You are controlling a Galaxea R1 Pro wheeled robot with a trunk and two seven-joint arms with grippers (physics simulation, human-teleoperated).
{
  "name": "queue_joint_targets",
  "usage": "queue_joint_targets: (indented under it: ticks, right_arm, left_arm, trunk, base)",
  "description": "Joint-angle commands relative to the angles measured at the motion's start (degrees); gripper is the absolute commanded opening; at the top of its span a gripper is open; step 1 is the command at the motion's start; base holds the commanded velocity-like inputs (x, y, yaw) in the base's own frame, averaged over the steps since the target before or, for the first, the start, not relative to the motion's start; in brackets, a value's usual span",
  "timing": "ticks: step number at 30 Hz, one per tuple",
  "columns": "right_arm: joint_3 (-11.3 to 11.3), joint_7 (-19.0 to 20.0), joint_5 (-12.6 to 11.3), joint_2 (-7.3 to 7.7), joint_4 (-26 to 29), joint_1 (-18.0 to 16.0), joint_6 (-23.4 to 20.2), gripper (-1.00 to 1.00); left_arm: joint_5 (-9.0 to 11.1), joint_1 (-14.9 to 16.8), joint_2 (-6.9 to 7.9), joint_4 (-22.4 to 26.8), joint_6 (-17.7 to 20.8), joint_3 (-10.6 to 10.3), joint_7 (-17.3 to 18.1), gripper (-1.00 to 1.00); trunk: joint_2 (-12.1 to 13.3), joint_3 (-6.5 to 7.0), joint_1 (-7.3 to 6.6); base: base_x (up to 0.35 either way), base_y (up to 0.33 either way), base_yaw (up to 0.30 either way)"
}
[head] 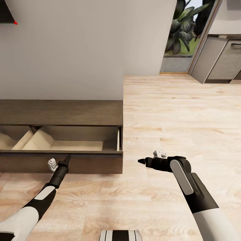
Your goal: Place each of the two pumpkins and all three candles from the living room inside a cabinet in the living room (use any cabinet), then make sure every cabinet is closed, and position the cauldron so it is next to a table in the living room.
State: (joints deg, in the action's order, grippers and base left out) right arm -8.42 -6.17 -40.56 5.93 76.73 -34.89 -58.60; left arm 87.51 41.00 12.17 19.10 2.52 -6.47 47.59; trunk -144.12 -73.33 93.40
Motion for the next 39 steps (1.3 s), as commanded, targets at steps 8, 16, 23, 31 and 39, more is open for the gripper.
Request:
queue_joint_targets:
  ticks: [8, 16, 23, 31, 39]
  right_arm:
    - [-0.1, -0.6, -0.6, 0.05, 0.0, 0.0, -0.1, 1.00]
    - [-0.1, -0.6, -0.6, 0.05, 0.1, 0.0, -0.1, 1.00]
    - [-0.1, -0.6, -0.6, 0.05, 0.0, 0.0, -0.1, 1.00]
    - [-0.2, -0.7, -0.6, 0.05, 0.1, 0.0, -0.1, 1.00]
    - [-0.1, -0.7, -0.6, 0.05, 0.1, 0.0, -0.1, 1.00]
  left_arm:
    - [0.3, 0.0, 0.05, -0.4, 0.2, -0.9, 0.0, -1.00]
    - [0.3, 0.0, 0.05, -0.3, 0.2, -0.8, 0.0, -1.00]
    - [0.3, 0.0, 0.05, -0.4, 0.2, -0.9, 0.0, -1.00]
    - [0.3, 0.0, 0.05, -0.4, 0.2, -0.8, 0.0, -1.00]
    - [0.4, 0.0, 0.05, -0.4, 0.5, -0.8, -0.1, 1.00]
  trunk:
    - [0.0, -0.05, 0.00]
    - [0.0, -0.05, 0.00]
    - [0.0, -0.05, 0.00]
    - [0.0, -0.05, 0.00]
    - [0.0, -0.05, 0.00]
  base:
    - [-0.087, 0.000, 0.000]
    - [-0.010, 0.000, 0.000]
    - [-0.042, 0.000, 0.000]
    - [-0.032, 0.000, 0.000]
    - [0.000, 0.000, 0.000]
